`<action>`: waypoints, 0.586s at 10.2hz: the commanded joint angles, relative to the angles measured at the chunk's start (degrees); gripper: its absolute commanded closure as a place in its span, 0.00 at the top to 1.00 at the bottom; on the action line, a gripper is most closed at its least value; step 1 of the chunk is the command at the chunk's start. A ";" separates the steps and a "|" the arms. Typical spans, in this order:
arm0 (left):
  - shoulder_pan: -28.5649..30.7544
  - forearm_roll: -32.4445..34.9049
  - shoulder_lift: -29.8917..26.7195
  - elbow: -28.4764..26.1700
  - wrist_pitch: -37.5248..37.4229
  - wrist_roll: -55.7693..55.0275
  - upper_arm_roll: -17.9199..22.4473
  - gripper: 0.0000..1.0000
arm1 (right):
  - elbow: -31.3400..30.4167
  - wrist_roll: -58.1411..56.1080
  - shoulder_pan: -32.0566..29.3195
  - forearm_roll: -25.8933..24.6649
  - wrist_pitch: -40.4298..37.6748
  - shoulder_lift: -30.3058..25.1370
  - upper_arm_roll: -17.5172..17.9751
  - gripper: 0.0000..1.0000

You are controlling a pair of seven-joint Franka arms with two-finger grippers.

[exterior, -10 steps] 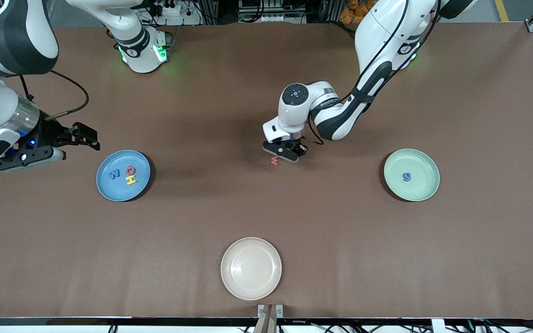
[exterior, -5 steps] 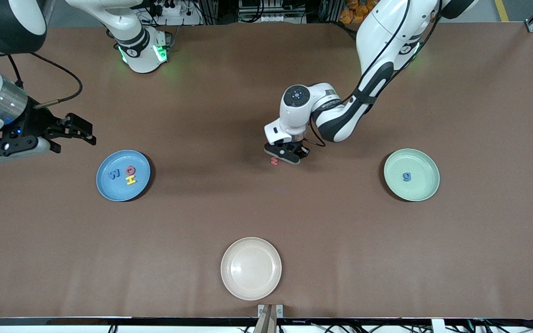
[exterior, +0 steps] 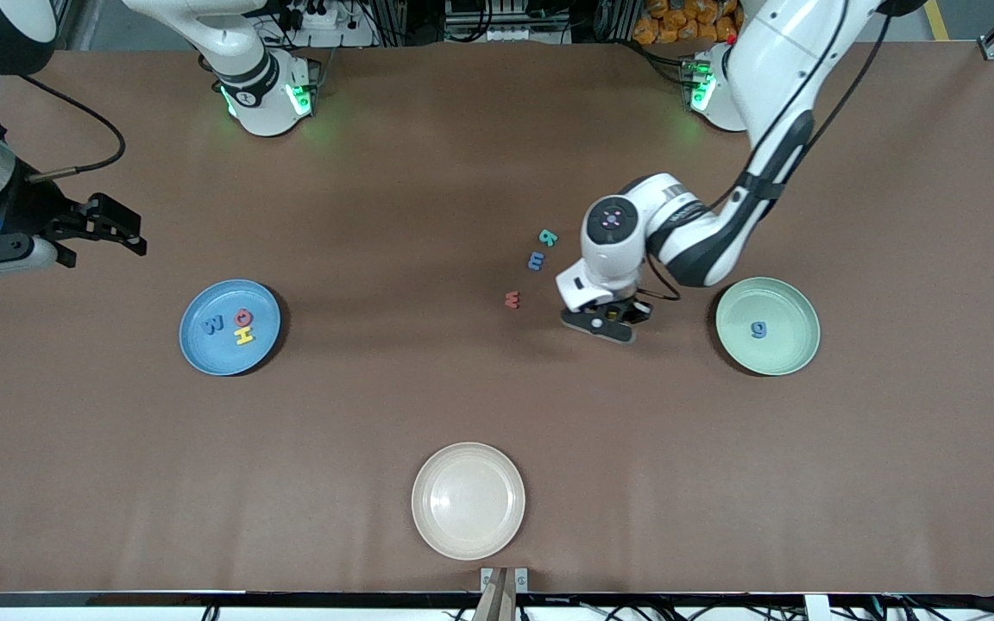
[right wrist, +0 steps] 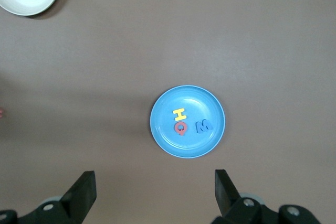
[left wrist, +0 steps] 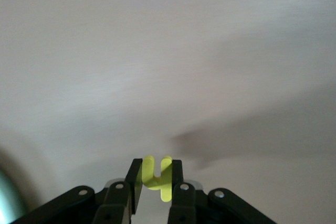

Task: Sort uppercase to blue plate, lowercase to green plate
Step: 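Carry the yellow 4 to the green plate while the right gripper returns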

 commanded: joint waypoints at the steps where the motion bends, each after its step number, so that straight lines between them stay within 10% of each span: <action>1: 7.82 -4.47 -5.95 -2.64 -4.58 10.39 -1.31 0.00 | 2.82 0.48 -0.12 -0.81 -3.60 -0.47 -0.58 1.00; 6: 21.90 -8.97 -10.19 -7.48 -7.59 29.34 -0.69 0.00 | 2.49 18.46 12.41 -0.02 -0.99 2.25 1.17 1.00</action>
